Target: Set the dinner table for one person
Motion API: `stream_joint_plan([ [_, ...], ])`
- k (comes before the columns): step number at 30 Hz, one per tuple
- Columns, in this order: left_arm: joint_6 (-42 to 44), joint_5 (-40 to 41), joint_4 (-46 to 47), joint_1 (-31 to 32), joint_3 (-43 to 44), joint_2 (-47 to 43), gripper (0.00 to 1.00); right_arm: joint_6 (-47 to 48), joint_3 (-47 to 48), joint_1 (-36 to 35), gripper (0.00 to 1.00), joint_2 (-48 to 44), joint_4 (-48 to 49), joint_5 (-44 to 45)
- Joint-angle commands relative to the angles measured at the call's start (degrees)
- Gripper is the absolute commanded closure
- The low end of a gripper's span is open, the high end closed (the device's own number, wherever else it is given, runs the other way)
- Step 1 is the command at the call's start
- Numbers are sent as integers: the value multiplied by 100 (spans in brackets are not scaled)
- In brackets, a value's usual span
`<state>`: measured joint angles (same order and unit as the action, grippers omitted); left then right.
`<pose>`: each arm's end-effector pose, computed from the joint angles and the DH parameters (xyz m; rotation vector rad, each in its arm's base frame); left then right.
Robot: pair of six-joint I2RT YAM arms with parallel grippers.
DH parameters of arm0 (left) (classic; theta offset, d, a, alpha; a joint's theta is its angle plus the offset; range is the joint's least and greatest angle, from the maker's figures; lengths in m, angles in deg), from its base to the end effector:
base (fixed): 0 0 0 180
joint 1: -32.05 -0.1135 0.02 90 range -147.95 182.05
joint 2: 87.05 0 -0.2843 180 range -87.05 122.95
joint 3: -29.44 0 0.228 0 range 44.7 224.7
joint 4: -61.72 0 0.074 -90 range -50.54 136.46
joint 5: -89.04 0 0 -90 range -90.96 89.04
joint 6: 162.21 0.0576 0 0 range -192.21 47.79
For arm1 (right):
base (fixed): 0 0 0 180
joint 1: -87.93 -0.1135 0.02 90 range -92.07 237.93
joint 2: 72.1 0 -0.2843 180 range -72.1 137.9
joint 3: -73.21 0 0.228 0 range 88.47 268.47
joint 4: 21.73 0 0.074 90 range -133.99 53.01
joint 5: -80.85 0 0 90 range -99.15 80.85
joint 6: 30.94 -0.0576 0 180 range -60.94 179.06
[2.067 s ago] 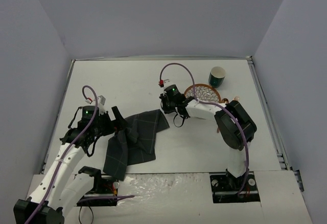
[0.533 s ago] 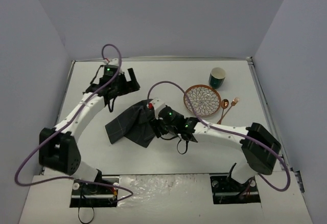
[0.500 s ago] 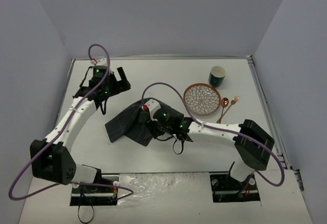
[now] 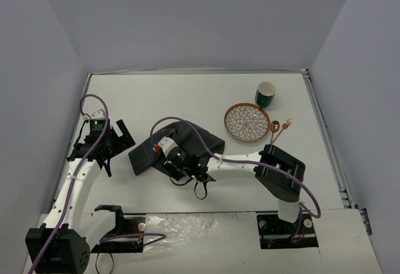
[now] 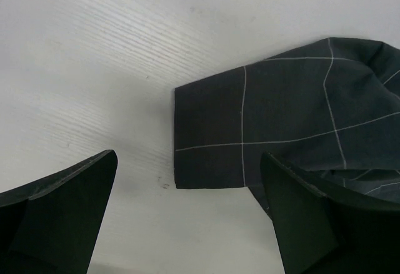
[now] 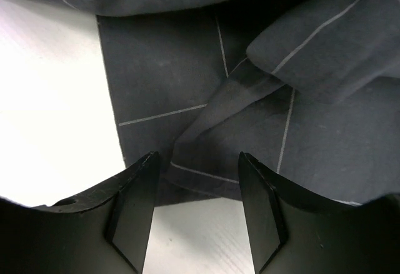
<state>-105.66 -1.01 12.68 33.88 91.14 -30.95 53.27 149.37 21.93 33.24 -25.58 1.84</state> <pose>0.1838 -0.0059 0.2812 -0.6397 2.2607 -0.3073 0.1742 0.3644 0.2054 -0.9946 1.9421 0.5234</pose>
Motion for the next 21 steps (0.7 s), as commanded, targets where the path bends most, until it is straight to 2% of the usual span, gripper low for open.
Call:
stream_joint_plan([
  [1,99,5,32,-67,20,-168,4,68,352,-10,51,134,265,242],
  [8,35,-102,51,-68,-36,-133,4,67,438,-8,57,436,248,195],
  [21,-757,-718,589,-59,-801,9,4,86,335,-1,97,159,202,326],
])
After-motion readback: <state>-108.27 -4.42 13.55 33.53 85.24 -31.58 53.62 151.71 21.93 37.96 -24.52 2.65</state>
